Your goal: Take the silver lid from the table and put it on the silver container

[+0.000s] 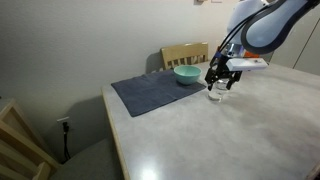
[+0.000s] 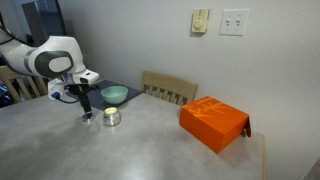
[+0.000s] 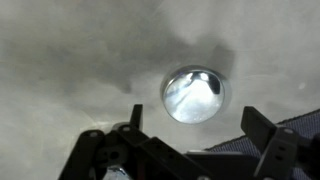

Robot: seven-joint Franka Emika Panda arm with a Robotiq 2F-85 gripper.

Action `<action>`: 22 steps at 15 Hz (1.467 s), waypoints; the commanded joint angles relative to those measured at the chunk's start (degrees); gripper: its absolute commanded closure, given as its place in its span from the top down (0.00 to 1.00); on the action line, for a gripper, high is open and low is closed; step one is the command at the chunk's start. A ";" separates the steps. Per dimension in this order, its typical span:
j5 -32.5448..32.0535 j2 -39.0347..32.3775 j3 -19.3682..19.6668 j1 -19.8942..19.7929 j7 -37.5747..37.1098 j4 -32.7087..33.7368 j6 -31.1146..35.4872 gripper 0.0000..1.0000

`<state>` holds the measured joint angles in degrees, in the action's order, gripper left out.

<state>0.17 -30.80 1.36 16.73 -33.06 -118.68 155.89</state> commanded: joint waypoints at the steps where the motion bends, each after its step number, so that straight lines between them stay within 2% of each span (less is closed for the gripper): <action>1: 1.61 -1.58 -0.54 -0.54 2.19 1.02 -0.54 1.00; 10: 1.62 -5.65 -0.11 0.02 1.99 4.54 -1.53 1.00; 22: 2.57 -7.24 -0.50 -0.32 2.56 7.34 -3.97 1.00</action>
<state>1.41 -36.80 1.19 16.96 -32.30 -113.33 154.23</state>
